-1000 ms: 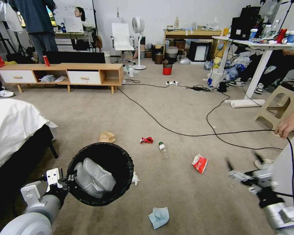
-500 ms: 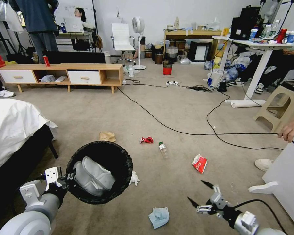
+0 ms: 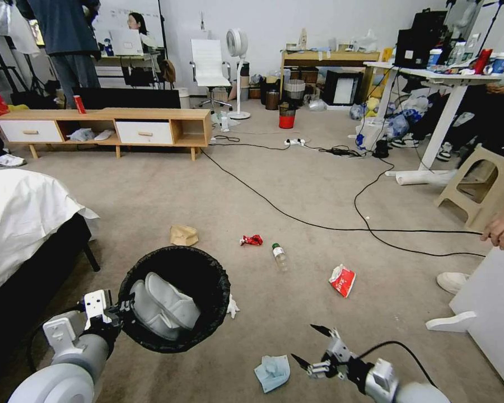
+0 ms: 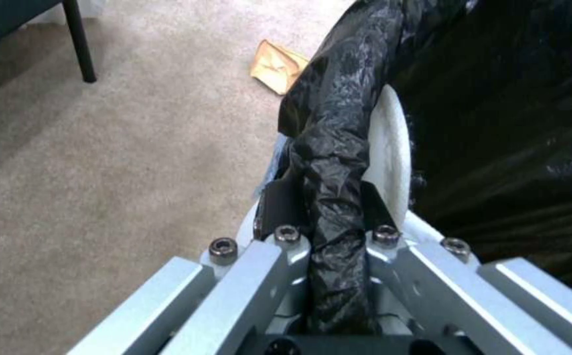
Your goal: Pick up the trash bin and place the garbage on the floor into it.
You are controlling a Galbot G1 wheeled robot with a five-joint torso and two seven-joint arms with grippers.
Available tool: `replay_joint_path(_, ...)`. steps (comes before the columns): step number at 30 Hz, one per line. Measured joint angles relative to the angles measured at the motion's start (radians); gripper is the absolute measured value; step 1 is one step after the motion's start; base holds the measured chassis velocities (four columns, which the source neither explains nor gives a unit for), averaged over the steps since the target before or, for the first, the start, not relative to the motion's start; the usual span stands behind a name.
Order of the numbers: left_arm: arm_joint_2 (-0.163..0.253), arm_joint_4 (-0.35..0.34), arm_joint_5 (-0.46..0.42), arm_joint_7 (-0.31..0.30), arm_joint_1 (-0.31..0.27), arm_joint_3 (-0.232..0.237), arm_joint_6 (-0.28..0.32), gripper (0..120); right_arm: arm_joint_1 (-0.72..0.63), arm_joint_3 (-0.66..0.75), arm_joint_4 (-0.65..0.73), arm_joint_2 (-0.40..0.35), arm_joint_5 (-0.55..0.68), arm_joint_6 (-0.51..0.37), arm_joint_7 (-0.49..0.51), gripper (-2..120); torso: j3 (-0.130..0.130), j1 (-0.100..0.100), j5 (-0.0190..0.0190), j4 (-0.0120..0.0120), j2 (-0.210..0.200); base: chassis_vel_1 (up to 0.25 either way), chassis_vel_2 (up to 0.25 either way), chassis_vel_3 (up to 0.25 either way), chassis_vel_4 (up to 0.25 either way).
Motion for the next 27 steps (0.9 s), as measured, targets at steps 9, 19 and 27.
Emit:
replay_joint_path(9,-0.007,0.001,0.009,0.008,0.012,-0.001,-0.008,3,0.172,-0.172,-0.133,0.059,0.038,0.001,-0.096,100,0.000,0.000,0.0002,-0.0002,0.000,0.000,0.000,0.000,0.000)
replay_joint_path(19,-0.020,0.001,0.018,0.013,0.017,-0.001,-0.013,3,0.246,-0.250,-0.275,0.135,0.058,0.025,-0.186,100,0.000,0.000,0.0002,-0.0004,0.000,0.000,0.000,0.000,0.000)
replay_joint_path(27,-0.021,0.005,0.022,0.013,0.017,0.000,-0.015,3,0.230,-0.223,-0.328,0.143,0.047,0.004,-0.220,100,0.000,0.000,0.0002,-0.0003,0.000,0.000,0.000,0.000,0.000)
